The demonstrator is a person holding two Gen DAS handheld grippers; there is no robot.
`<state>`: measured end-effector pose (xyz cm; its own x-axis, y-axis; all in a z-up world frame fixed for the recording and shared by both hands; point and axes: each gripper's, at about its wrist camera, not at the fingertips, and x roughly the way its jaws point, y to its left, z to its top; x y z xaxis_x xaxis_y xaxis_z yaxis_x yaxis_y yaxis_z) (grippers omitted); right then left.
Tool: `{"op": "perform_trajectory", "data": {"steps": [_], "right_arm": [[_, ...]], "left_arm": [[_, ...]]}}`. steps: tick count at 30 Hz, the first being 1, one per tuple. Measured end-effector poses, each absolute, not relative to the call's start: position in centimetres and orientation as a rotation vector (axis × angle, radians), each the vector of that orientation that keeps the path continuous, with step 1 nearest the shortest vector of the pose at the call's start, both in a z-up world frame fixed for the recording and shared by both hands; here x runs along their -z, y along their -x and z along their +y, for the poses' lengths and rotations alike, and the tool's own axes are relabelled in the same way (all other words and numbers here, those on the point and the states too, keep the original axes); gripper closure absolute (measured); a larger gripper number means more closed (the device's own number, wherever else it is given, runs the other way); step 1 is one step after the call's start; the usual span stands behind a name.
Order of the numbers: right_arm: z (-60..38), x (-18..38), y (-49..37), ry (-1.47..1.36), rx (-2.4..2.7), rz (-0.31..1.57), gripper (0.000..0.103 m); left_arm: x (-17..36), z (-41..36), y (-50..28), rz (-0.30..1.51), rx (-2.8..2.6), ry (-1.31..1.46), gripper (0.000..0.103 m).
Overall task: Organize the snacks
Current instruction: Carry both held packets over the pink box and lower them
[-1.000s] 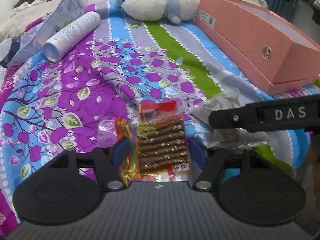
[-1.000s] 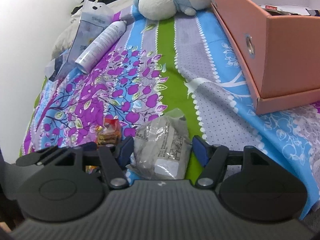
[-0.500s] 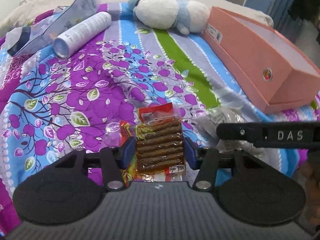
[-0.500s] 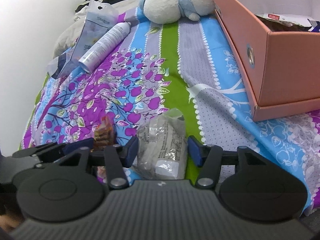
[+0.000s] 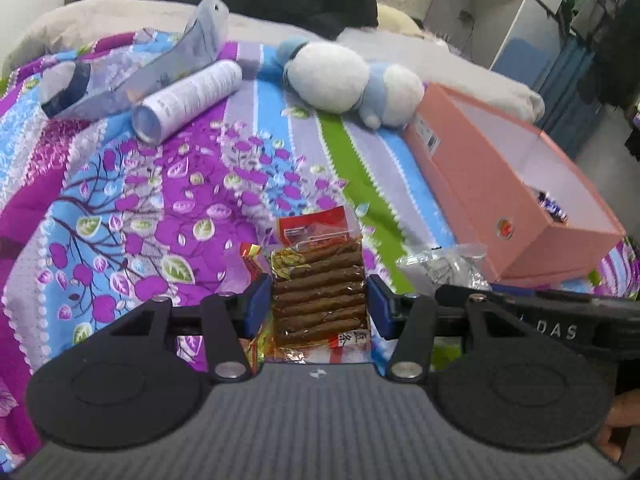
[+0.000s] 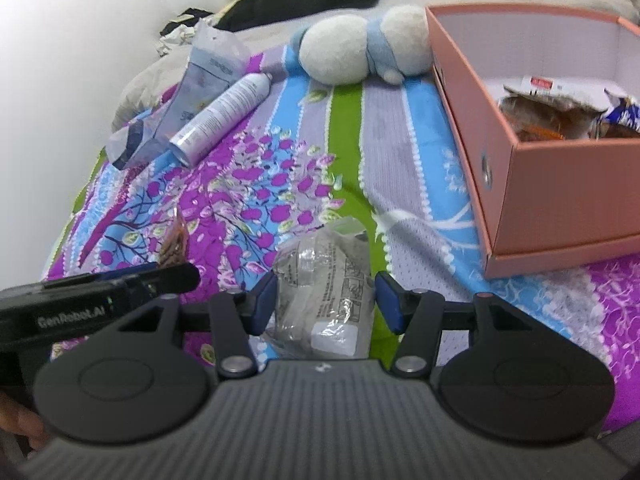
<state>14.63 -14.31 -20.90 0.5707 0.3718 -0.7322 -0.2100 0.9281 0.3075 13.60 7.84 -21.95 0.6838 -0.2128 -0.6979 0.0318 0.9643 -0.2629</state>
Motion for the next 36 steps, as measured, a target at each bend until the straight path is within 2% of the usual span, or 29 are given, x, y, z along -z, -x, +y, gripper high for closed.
{"op": "perform_trajectory", "data": {"steps": [25,36], "right_arm": [[-17.1,12.9,-12.2,-0.185,-0.328,0.727,0.048],[-20.1,10.0,-11.2,-0.19,-0.266,0.645,0.049]], "left_arm": [[13.7,5.2,-12.3,0.677,0.195,0.289,0.046],[10.8,1.0,-12.9,0.629,0.3,0.279,0.046]]}}
